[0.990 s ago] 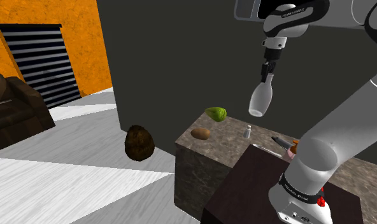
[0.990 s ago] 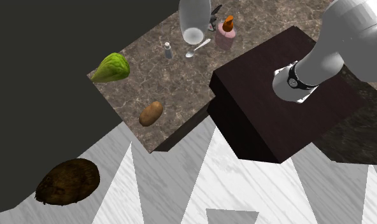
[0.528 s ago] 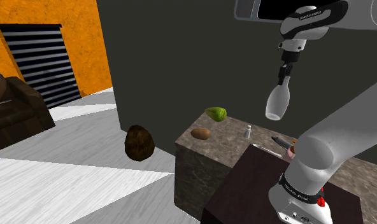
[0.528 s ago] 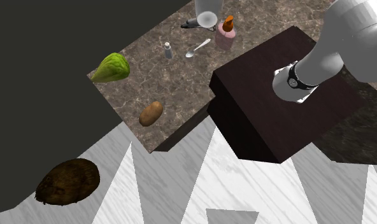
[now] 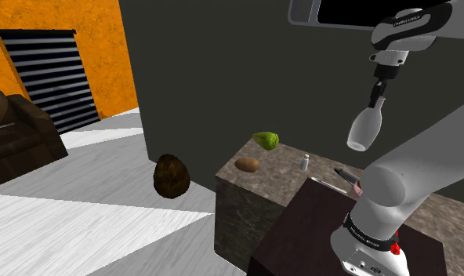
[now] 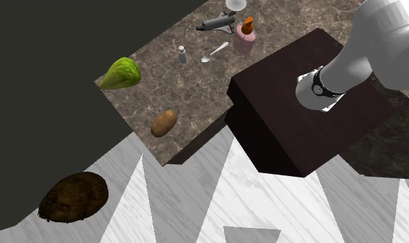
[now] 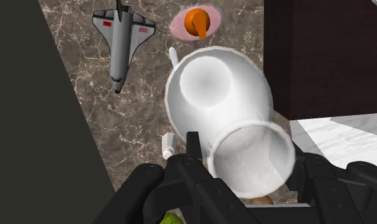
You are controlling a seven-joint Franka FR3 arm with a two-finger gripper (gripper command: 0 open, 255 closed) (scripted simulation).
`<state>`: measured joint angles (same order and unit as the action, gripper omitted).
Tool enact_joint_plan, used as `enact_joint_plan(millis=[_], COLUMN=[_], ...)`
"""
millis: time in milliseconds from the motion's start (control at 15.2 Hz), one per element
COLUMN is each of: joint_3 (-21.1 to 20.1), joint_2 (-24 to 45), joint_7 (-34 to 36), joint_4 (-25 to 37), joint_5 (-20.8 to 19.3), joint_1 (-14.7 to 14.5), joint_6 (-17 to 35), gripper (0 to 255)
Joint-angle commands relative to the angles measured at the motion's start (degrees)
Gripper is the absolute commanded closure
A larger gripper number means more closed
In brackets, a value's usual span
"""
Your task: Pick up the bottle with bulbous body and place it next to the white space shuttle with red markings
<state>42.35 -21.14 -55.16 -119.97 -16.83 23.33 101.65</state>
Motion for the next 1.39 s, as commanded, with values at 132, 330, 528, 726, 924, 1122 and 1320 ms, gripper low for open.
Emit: enact_joint_plan(millis=[132, 330, 528, 726, 924, 1122, 1320], joint_3=[4.3, 8.1, 12.6, 17.9, 24.8, 32.5, 30.6], joint_2=[0.2, 1.7, 4.0, 7.6, 13.3, 24.6, 35.8], joint_7=[-5.8, -10.5, -15.7, -21.6, -29.0, -40.5, -51.1], joint_4=[1.2, 3.2, 5.7, 8.8, 12.4, 16.7, 22.2], joint_5=[-1.2, -1.2, -0.4, 1.8, 6.3, 17.1, 28.1], joint_1=[1.7, 2.3, 2.5, 2.0, 0.9, 1.8, 12.6], joint_6=[0.2, 0.5, 0.9, 1.5, 2.2, 2.5, 0.7], gripper=[255, 255, 255, 255, 255, 255, 255])
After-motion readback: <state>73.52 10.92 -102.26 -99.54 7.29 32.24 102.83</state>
